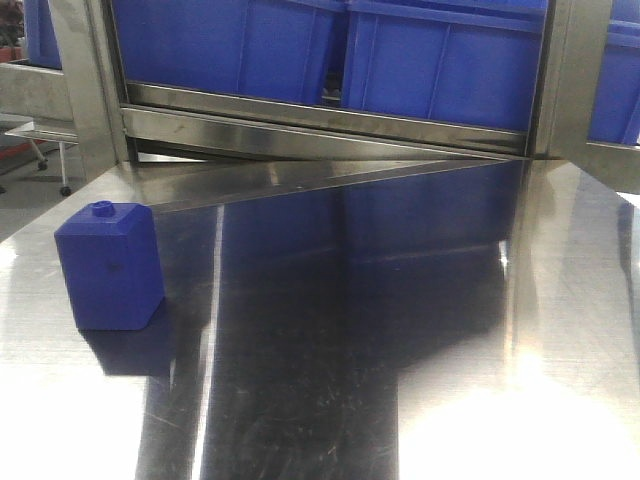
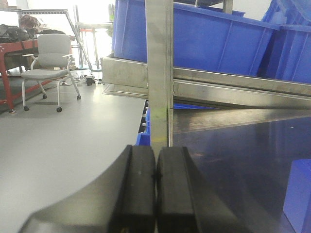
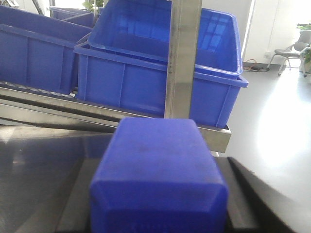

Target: Pick and sort blue part to right shelf

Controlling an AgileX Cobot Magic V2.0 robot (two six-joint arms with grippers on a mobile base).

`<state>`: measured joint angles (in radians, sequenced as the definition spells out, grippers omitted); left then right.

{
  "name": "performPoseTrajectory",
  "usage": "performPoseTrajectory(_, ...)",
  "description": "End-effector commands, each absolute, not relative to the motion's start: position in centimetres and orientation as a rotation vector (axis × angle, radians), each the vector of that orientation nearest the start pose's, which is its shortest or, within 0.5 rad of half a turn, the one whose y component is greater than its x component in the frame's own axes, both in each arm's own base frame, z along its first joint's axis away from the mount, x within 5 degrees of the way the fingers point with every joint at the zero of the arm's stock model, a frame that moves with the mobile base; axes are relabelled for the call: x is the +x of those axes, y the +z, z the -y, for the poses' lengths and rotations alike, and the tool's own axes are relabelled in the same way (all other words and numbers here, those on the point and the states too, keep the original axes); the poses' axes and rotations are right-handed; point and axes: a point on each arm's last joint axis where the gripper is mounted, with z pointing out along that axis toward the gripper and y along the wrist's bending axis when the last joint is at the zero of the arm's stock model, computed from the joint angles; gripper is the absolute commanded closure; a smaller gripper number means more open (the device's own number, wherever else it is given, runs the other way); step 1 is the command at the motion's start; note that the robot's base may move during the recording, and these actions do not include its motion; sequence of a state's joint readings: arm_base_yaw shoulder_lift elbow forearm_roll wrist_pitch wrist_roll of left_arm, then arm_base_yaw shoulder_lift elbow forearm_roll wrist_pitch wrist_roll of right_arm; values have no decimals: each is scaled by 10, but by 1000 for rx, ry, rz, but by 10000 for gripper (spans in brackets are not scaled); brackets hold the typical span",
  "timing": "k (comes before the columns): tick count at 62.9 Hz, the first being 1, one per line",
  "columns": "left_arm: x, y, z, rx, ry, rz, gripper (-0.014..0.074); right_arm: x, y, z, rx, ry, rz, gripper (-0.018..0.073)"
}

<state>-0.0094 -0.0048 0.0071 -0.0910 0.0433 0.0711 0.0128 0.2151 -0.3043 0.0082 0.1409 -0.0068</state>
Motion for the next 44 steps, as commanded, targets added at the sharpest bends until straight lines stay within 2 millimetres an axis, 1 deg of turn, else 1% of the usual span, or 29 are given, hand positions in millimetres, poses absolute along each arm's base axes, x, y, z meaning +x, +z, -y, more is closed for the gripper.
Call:
performPoseTrajectory(1,55,207,0,-18,-37,-1453,463,64,307,0,-15,-8,-1425,145)
performPoseTrajectory(44,55,207,0,-18,-37,-1458,463,64,307,0,-15,-8,-1425,145)
